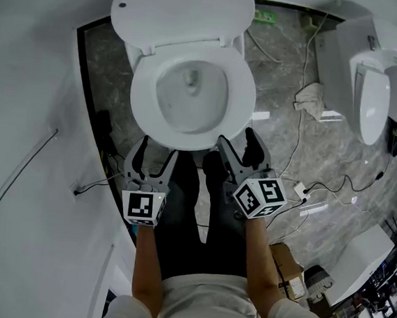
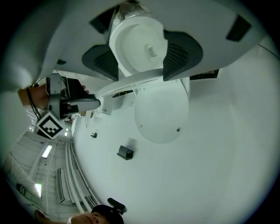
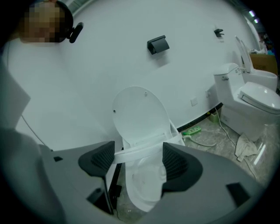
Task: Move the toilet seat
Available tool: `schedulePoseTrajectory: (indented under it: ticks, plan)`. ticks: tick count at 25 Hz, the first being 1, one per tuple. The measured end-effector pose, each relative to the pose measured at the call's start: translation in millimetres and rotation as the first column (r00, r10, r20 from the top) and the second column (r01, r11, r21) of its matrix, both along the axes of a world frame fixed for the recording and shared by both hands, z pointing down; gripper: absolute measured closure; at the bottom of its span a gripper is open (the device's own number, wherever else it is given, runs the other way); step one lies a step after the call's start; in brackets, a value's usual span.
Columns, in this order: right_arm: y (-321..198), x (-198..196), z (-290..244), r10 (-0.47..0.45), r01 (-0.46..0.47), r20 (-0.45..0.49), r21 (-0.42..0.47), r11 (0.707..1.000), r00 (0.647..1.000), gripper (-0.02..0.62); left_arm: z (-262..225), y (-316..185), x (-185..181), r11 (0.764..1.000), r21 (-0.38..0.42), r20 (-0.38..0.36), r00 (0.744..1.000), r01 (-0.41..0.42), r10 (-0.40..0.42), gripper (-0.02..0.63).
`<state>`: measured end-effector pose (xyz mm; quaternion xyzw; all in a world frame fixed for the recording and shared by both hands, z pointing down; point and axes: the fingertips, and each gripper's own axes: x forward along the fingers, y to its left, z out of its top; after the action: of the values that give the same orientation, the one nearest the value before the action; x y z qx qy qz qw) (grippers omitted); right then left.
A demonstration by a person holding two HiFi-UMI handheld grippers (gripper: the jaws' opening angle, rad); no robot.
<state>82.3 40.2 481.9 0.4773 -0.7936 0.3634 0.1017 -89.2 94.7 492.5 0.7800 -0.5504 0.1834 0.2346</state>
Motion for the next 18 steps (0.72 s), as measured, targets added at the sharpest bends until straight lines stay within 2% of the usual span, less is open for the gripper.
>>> schedulePoseTrajectory:
  ticks: [3,5,11,16,18]
  plan:
    - [2,-5,-10,-0.082,0.085,-0.055,0.065,0.994,0.995,0.259,-3,-4,0,1.000,0.007,-0.014,1.000,0.012,-0.011,0.267]
    - [4,-10,-18,-0.154,0.166,-0.108,0.104,0.981,0.982,0.273,-7,-6,-1,1.000,0.010,-0.025,0.999,0.023,-0.023,0.268]
    - [14,-18,-19,-0.278,0.315,-0.230,0.142,0.938,0.933,0.273,-14,-14,-3,0.999,0.030,-0.041,0.998,0.043,-0.042,0.270]
    - [11,-23,-20,-0.311,0.416,-0.413,0.193,0.889,0.856,0.293,-18,-18,-4,0.998,0.033,-0.042,0.998,0.051,-0.050,0.273]
    - [8,-26,-23,-0.318,0.449,-0.459,0.209,0.869,0.830,0.307,-20,-19,-5,0.998,0.032,-0.042,0.998,0.055,-0.053,0.275]
